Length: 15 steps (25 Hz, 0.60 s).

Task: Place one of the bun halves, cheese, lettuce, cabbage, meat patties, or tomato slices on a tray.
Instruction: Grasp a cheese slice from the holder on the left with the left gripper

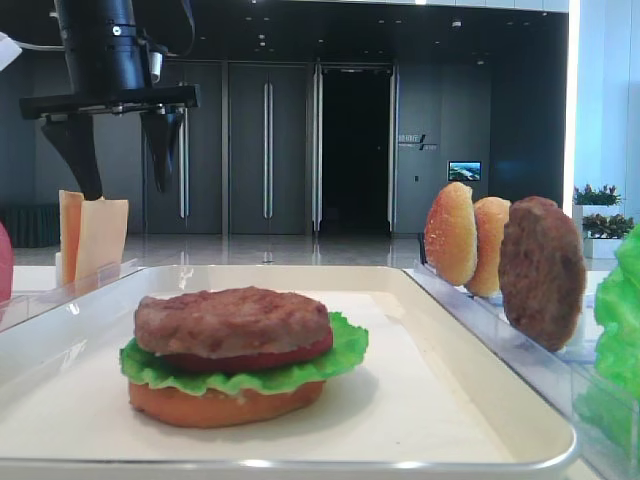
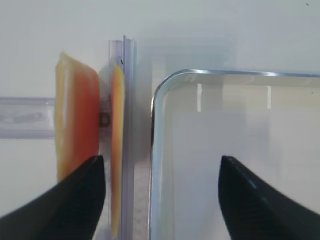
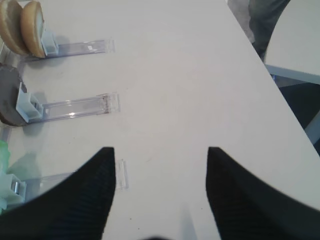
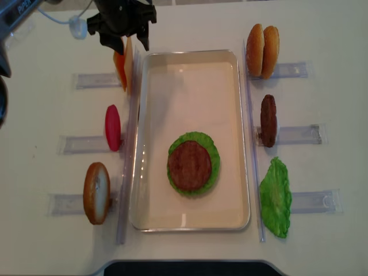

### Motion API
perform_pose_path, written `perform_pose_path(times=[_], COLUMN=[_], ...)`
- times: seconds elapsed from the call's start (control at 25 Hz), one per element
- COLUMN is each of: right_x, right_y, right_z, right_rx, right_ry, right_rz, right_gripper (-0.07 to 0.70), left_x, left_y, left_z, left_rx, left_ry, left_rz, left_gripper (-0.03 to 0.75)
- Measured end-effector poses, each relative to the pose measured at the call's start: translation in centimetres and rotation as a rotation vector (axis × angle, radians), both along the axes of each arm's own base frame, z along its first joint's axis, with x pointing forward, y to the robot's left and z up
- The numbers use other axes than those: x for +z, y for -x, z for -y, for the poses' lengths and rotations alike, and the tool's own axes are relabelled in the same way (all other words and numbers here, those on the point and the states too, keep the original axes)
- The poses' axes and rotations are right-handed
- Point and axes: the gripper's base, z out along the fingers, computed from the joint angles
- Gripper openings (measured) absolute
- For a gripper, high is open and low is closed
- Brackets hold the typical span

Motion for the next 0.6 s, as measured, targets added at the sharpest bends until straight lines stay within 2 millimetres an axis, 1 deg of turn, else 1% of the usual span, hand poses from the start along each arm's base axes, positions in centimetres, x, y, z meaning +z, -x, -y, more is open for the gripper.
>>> perform_pose_path(times=[0.6], right_x=[0.0], right_y=[0.0], right_z=[0.0], right_rx=[0.000], right_ry=[0.000], right_rz=[0.000], right_gripper=[0.414], left_x=[-2.1], left_y=[-0.6], left_z=[0.1], left_rx=[-0.003], left_ry=[-0.020], left_rz=[-0.033], left_gripper=[0.536])
